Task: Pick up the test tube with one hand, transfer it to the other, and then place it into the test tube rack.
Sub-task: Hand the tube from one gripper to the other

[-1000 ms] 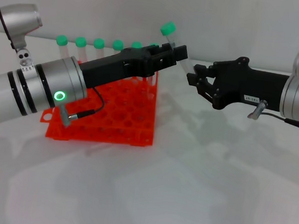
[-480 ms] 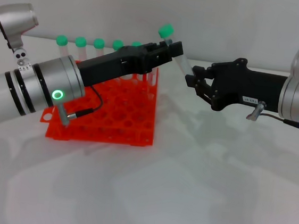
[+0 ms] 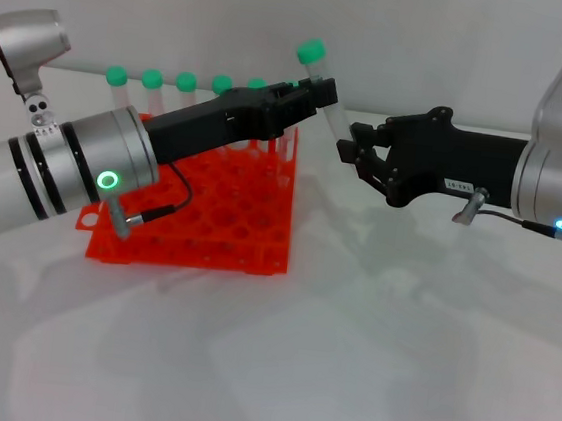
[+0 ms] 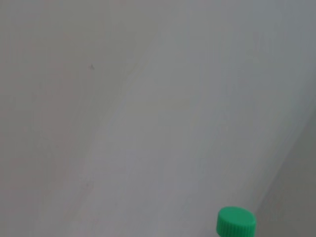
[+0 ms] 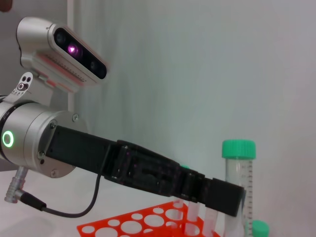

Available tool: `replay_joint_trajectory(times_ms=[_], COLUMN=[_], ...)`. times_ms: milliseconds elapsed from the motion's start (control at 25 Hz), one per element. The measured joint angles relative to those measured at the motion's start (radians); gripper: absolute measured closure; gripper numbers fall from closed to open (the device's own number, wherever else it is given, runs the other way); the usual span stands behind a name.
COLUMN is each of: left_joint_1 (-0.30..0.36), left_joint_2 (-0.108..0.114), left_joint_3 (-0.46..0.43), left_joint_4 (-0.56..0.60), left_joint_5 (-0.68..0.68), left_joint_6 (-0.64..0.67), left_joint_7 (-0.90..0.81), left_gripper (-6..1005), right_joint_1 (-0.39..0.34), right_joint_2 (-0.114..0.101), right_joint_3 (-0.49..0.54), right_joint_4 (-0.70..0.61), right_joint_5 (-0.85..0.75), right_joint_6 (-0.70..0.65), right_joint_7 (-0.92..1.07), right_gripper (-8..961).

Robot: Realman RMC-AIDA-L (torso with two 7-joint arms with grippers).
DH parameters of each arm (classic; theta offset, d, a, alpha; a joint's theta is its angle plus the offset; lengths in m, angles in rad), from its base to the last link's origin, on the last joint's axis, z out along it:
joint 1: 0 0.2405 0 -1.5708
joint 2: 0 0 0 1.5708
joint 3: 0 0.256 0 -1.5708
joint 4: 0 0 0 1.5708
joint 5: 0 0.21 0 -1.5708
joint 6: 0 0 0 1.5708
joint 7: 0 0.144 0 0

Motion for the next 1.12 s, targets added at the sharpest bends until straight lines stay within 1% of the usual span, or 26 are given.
replay_joint_trajectory(times_ms=[40, 400, 840, 1120], left_joint_1=[0.001, 0.006, 0.014, 0.032], left_joint_2=[0.000, 0.000, 0.001, 0.005], left_joint_3=[0.000, 0.003, 0.005, 0.001], left_joint_4=[0.000, 0.004, 0.006, 0.009], left_joint_5=[-0.002, -0.010, -0.011, -0.005], left_joint_6=[0.000, 0.000, 0.001, -0.031], left_joint_7=[0.001, 0.002, 0.026, 0.181], left_gripper=[802, 802, 802, 802], right_joint_1=[0.001, 0.000, -0.013, -0.049], right_joint_2=[0.000, -0.002, -0.002, -0.002], right_joint_3=[0.000, 0.005, 0.016, 0.074], right_joint_4=[0.002, 0.014, 0.014, 0.014], right_joint_5=[0.001, -0.005, 0.000, 0.007], right_joint_6=[0.000, 0.007, 0.007, 0.016], right_joint_7=[0.000, 0.002, 0.010, 0.010], right_gripper=[779, 779, 632, 349])
